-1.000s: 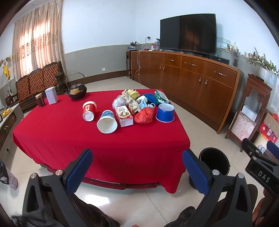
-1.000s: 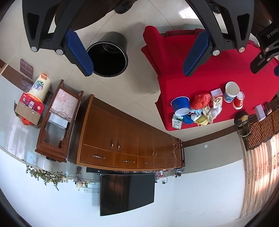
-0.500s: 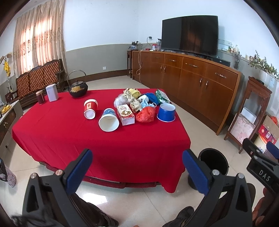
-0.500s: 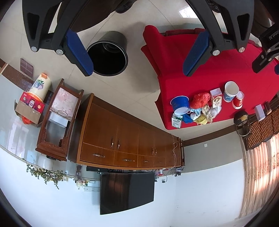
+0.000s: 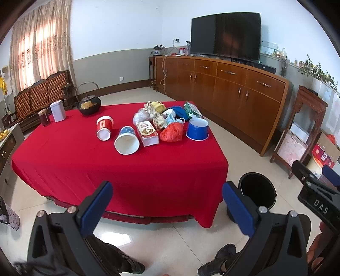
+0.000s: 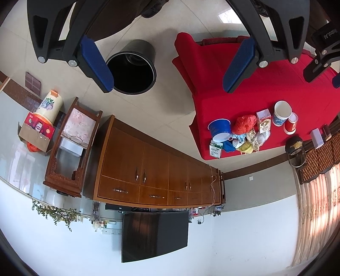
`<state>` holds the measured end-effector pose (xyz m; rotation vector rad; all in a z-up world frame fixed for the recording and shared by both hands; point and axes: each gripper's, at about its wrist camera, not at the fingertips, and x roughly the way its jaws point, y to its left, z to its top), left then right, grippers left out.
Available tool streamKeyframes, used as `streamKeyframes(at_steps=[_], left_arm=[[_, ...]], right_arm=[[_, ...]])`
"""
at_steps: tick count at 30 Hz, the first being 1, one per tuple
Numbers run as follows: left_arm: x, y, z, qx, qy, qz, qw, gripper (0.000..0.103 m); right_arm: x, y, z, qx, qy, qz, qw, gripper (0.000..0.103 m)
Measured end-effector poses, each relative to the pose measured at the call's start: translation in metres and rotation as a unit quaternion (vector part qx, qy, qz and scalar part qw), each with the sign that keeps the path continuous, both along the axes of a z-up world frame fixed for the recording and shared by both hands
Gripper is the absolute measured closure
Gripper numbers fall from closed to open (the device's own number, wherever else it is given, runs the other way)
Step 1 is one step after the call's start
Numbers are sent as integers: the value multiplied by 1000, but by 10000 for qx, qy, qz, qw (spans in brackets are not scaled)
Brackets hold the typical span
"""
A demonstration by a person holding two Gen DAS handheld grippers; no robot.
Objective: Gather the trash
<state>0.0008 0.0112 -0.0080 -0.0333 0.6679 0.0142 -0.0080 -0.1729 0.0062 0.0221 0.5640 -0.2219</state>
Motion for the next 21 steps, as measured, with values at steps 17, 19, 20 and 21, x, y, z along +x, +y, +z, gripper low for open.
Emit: streamKeyframes(at_steps=[17, 19, 20, 21], left_arm=[[-5, -2, 6, 34, -240, 19, 9997, 0], [-3, -2, 6, 30, -219, 7, 9998, 0], [-3, -2, 6, 27, -209, 3, 9998, 0], [-2, -2, 6, 29, -197, -1, 9998, 0]], right_arm=[[-2, -1, 2, -26, -52, -60, 10000, 0], [-2, -1, 2, -19, -54, -60, 10000, 0], [-2, -1, 2, -23, -52, -64, 10000, 0], [-2, -1, 2, -29, -51, -68, 10000, 0]])
